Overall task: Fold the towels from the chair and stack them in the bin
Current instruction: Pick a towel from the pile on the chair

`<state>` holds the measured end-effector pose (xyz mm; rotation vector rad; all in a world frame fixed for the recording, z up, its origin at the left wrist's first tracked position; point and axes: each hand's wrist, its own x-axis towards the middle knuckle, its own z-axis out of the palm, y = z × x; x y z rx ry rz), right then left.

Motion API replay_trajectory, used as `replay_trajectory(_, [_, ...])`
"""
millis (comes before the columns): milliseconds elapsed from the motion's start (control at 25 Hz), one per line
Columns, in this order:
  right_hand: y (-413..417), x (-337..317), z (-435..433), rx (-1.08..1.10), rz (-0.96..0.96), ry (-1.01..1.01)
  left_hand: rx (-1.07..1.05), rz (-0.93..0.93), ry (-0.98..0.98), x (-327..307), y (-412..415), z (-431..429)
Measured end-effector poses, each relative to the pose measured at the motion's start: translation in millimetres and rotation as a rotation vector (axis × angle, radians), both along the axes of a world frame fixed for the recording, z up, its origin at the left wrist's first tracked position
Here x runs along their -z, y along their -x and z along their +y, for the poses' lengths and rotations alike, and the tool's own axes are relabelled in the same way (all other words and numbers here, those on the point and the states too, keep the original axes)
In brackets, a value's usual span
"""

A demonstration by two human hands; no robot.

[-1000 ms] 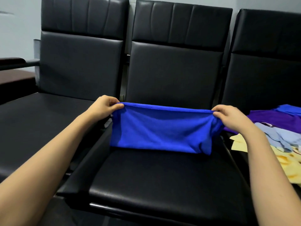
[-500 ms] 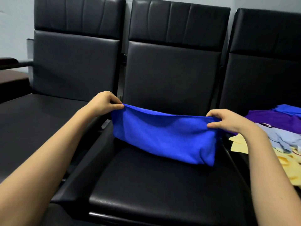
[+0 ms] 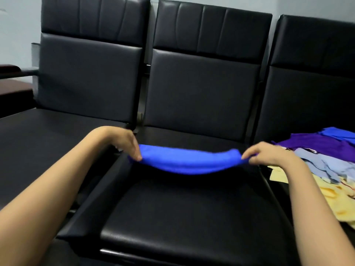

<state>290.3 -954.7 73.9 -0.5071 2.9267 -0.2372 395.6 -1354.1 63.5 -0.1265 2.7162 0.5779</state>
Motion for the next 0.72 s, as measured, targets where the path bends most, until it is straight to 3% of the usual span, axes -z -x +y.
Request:
replay_trajectory(40, [-1,4,2,-0.021,-0.254,-0.09,0.019,-0.233,0.116,-1,-4,9])
replay_trajectory(80, [-3,9,1,-0.029,-0.416,-0.144,0.029,-0.345,0.194,-1,-5,18])
replay_trajectory(120, [-8,12,-3,-0.047,-0.475,-0.19,0.036,-0.318,0.248,1,-3,26])
replay_trajectory(200, [-18,12,-18,-0.094,-0.386,-0.186,0.02,0.023,0.271,10,8,43])
replay_trajectory(280, [-35,8,-42,-0.123,-0.3,-0.041,0.06,0.378,0.147,25,18,72])
replay_trajectory(320, [-46,7,-55,-0.126,-0.356,0.037,0.147,0.446,0.079,36,21,89])
replay_trajectory(400, [-73,10,-80,-0.174,-0.586,0.077,0.315,0.328,0.096,61,22,121])
replay_trajectory(480, [-93,21,-97,-0.195,-0.705,0.043,0.258,0.124,0.292,78,21,143])
replay_trajectory(600, [-90,37,-105,0.001,-0.617,0.233,0.076,0.061,0.553,69,14,169])
replay_trajectory(720, [-75,49,-105,0.278,-0.52,0.595,0.024,0.14,0.48,41,19,173])
